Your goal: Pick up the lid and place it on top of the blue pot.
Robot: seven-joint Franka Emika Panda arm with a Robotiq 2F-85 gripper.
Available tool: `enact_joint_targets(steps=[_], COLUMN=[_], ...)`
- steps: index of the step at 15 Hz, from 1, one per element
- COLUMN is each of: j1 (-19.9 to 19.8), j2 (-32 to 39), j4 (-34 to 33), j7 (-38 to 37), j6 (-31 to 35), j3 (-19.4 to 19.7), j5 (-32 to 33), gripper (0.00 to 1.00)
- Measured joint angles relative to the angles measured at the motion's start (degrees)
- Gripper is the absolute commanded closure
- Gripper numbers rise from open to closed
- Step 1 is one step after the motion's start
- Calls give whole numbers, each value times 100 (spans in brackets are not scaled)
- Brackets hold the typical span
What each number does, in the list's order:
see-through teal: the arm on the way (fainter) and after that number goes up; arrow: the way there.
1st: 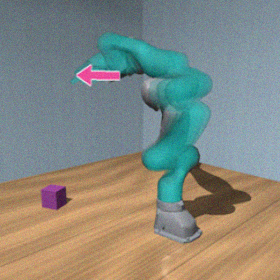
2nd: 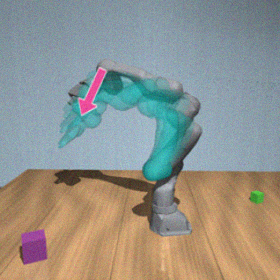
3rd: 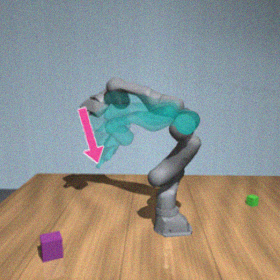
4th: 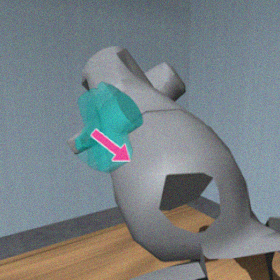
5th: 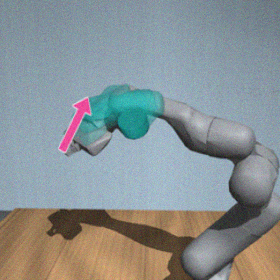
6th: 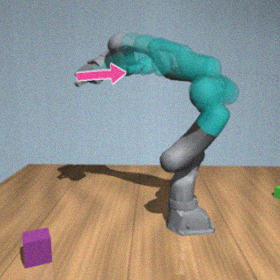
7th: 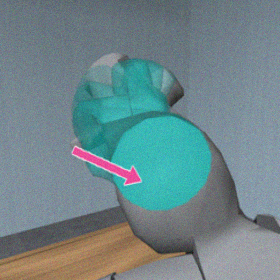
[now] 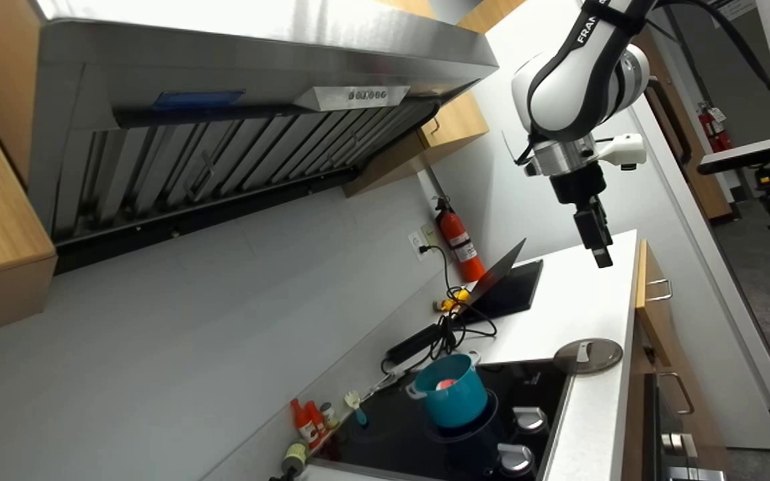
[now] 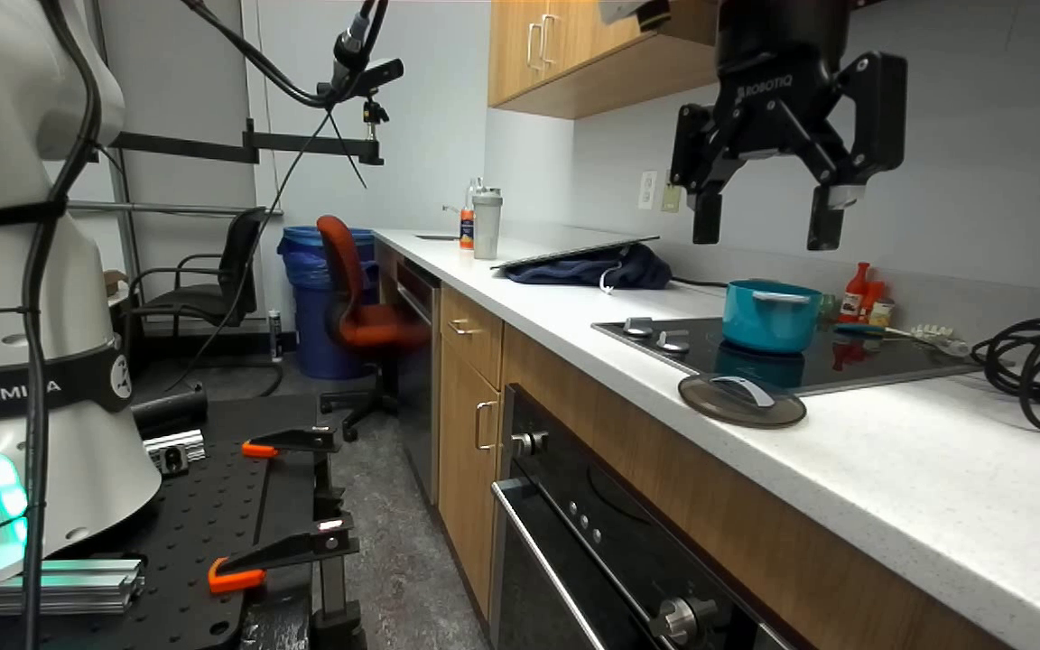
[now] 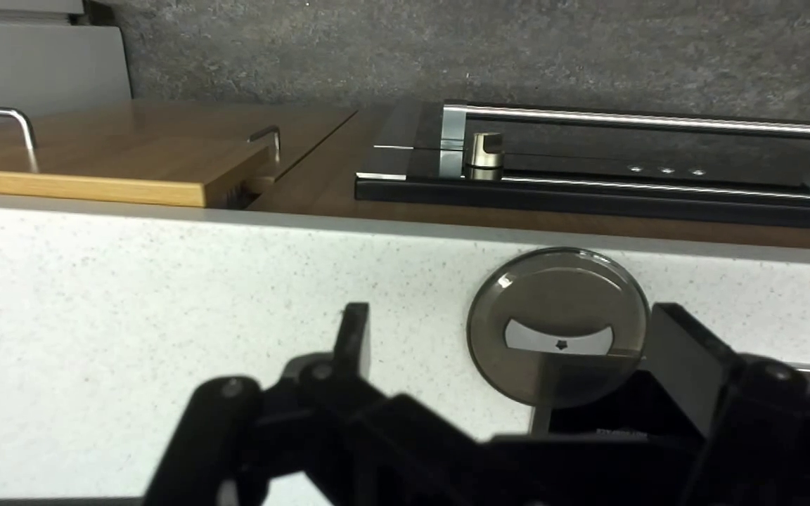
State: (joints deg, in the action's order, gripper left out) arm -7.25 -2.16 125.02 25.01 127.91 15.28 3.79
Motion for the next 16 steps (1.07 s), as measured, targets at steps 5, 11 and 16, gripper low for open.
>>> enact_joint_targets(steps=[5, 11, 16], j1=[-2, -14, 0], j2=[2, 2, 6], j4=[0, -1, 6], j7=[154, 924, 1602], j6=[-135, -187, -185], j3=[-31, -39, -317], j5=[154, 375, 542], gripper=[0, 0, 0])
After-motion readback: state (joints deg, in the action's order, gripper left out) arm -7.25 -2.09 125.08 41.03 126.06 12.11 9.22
